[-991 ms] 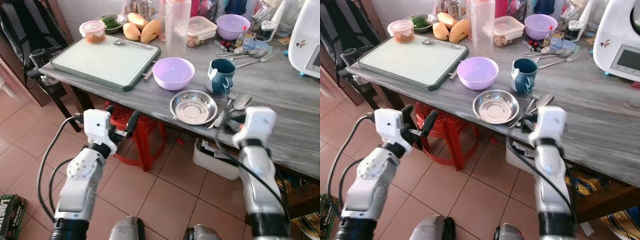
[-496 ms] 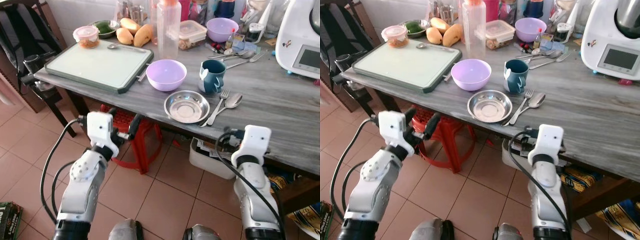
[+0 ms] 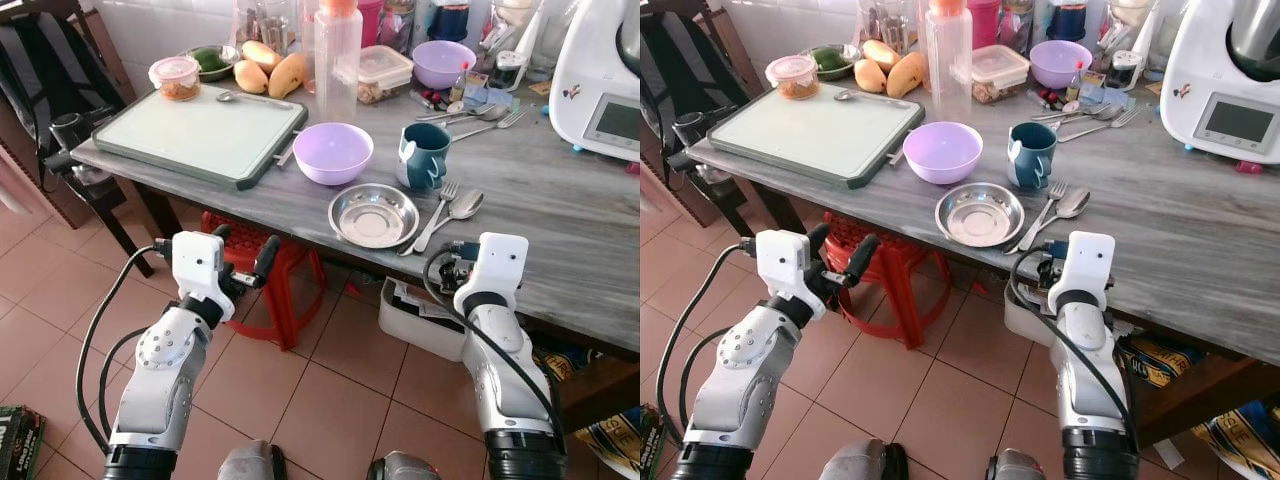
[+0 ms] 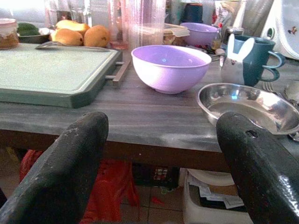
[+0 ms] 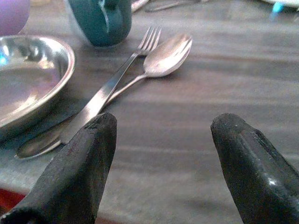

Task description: Setting the table

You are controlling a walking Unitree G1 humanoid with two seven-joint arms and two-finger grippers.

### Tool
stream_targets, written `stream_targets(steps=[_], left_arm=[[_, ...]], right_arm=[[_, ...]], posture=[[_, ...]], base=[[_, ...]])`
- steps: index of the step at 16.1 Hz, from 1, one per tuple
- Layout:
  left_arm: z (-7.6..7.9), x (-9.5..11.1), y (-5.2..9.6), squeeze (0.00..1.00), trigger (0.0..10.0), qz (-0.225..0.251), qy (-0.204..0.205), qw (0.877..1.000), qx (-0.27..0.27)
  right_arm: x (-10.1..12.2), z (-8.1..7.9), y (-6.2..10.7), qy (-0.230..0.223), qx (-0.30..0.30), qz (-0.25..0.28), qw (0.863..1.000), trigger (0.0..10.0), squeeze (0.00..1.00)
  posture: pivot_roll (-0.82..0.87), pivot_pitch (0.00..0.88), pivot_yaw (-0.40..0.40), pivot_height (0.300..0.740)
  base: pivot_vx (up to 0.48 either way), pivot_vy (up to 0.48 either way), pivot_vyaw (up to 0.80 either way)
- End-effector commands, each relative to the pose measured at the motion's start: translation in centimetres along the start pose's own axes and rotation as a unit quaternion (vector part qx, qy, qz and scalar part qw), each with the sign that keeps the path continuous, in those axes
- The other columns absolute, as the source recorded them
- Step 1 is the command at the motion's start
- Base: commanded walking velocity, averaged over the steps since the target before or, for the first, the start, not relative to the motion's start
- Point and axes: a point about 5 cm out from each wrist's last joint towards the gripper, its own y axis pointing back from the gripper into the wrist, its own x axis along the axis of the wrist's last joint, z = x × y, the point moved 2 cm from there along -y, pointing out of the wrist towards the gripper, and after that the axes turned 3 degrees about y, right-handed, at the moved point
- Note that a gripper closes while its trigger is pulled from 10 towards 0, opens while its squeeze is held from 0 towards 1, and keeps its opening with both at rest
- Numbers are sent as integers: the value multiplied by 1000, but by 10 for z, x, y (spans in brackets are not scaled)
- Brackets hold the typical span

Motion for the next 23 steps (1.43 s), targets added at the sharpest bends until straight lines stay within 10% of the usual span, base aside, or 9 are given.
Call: stream_targets(steps=[1,23], left_arm=[[-3,1,1,0,10000,-4,-6,1000,2],[-2,2,1,0,10000,-1,-9,1000,-4]], right_arm=[[-3,-10,2,-10,19,-17,1000,10000,0],[-11,-31,13,-25,61,-39,997,10000,0]], posture=[[-12,15,53,740],[-13,12,54,740]], base=[[0,0,0],[0,0,0]])
